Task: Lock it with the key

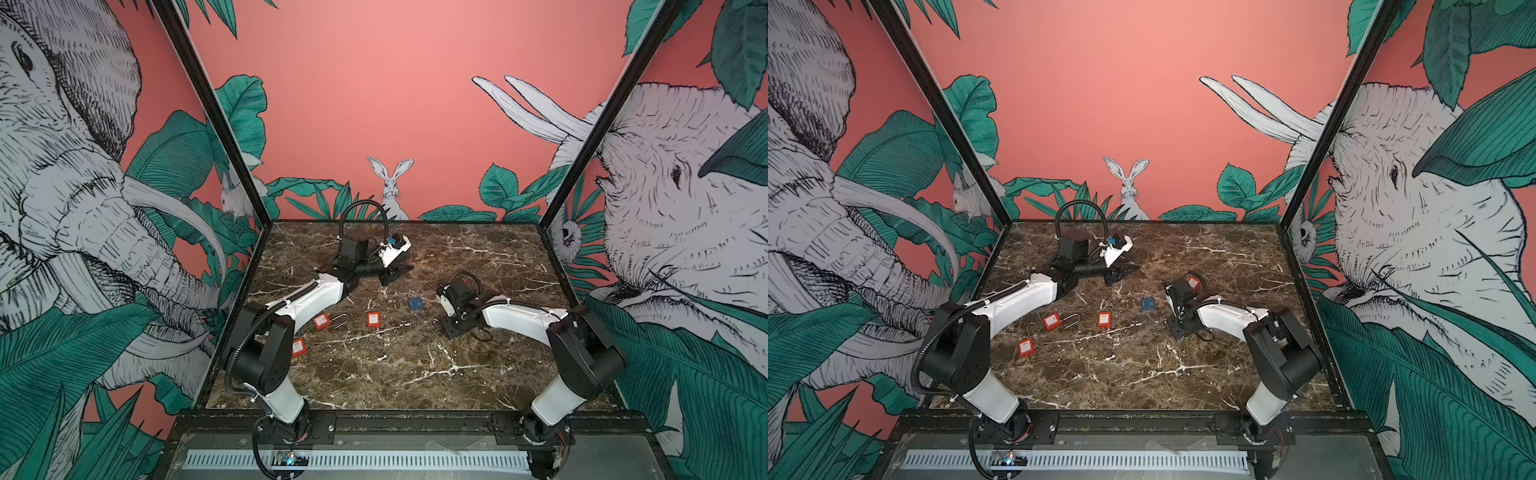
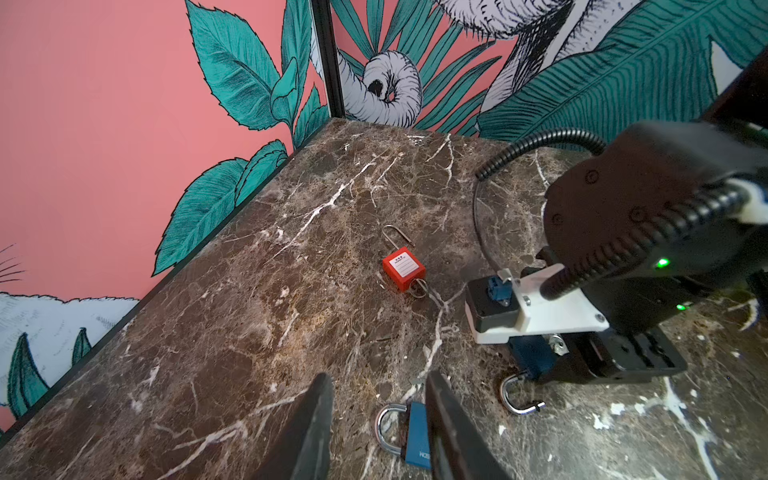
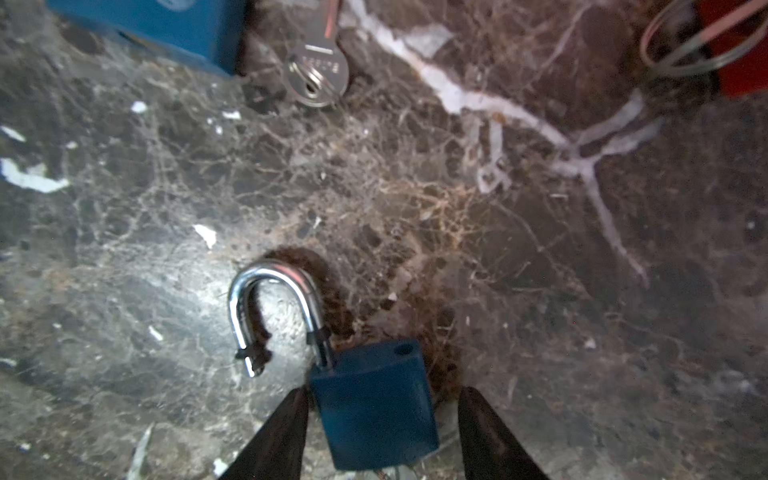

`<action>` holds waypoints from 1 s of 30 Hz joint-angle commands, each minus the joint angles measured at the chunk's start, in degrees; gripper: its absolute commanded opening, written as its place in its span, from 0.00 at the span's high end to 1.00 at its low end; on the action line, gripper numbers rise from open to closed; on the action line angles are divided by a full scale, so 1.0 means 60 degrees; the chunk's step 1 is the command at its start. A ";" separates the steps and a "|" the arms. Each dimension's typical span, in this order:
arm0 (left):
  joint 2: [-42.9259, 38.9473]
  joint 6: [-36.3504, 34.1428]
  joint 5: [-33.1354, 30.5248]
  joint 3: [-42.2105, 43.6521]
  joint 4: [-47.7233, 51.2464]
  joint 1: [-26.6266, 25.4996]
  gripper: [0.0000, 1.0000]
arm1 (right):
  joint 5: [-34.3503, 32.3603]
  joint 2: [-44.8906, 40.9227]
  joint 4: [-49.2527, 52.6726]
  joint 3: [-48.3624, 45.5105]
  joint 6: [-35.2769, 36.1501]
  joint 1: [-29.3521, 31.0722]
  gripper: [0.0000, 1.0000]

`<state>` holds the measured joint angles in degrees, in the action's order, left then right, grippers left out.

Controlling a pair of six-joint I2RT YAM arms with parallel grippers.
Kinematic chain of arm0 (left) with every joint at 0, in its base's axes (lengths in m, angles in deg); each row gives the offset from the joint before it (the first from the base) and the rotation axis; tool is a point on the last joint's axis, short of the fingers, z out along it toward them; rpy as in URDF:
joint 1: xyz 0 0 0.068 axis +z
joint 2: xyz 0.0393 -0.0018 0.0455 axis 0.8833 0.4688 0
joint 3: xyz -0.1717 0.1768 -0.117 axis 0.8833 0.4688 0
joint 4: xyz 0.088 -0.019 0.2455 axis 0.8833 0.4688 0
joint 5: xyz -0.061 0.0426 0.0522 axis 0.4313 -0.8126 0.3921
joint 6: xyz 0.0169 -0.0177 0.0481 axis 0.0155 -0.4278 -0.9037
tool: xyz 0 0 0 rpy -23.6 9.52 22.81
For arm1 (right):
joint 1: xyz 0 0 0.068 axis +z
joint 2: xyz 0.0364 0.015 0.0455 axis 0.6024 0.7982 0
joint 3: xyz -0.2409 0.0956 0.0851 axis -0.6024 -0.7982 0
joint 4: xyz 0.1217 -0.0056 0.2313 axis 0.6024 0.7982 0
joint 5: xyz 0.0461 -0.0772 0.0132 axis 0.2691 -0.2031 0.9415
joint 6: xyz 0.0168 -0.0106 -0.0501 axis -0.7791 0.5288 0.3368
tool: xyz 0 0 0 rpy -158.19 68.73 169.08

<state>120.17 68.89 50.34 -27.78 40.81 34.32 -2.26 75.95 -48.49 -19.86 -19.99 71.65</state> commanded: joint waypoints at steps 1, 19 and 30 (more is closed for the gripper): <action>-0.0145 -0.0080 -0.0030 0.0070 -0.0018 -0.0066 0.61 | -0.0023 0.0231 -0.0111 0.0186 0.0095 0.0091 0.44; -0.0173 -0.0108 -0.0091 0.0099 -0.0010 -0.0140 0.61 | -0.0001 0.0380 0.0102 0.0100 0.0165 0.0309 0.54; -0.0343 0.0297 -0.0022 0.0330 -0.0580 -0.0138 0.62 | -0.0310 -0.0423 0.0113 0.0226 0.0753 0.0389 0.73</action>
<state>120.17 69.41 49.58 -27.19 39.87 33.68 -2.83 76.02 -48.69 -19.23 -17.56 73.33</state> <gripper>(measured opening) 0.382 0.371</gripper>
